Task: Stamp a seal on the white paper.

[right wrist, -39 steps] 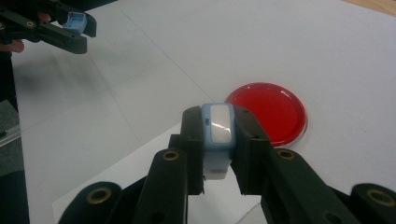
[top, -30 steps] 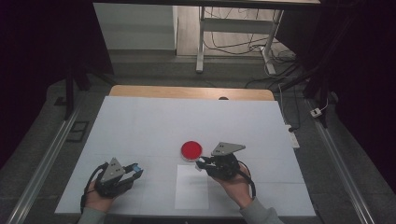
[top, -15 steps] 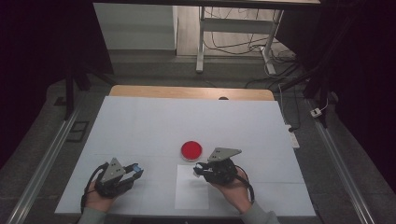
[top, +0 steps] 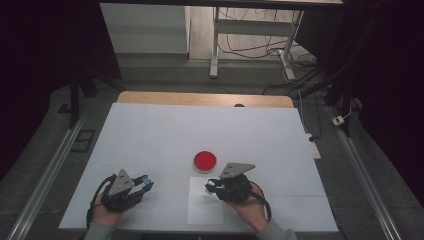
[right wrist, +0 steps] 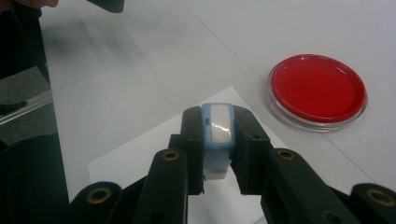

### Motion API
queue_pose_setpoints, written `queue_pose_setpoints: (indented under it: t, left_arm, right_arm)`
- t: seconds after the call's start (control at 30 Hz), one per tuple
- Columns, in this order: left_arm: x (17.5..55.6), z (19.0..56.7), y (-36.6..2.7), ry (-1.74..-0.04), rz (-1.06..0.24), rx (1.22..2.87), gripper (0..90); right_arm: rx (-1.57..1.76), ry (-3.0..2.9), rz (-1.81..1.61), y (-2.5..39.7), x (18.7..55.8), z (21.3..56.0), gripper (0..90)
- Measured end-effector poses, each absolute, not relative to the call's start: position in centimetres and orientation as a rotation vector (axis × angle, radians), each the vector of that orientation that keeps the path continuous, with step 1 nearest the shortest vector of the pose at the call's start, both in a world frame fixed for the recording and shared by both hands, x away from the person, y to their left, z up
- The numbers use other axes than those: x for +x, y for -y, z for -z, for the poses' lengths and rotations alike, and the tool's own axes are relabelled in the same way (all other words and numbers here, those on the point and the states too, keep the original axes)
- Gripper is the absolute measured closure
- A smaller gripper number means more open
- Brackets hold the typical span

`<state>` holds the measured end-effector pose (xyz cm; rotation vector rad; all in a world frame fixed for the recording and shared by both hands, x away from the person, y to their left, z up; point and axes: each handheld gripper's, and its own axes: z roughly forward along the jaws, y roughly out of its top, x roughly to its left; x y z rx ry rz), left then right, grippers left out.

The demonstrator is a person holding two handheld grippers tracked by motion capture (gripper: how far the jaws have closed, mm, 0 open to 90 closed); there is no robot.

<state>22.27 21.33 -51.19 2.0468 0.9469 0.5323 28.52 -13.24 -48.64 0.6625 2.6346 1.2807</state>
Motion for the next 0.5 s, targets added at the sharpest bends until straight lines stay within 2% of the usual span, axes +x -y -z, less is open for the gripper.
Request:
queue_pose_setpoints:
  t: [0.5]
  left_arm:
    - [22.26, 51.19, -21.30, -0.945, -0.532, 2.049, 65.9]
  right_arm:
    - [0.643, -2.649, -1.255, 12.81, 28.30, 49.02, 75.5]
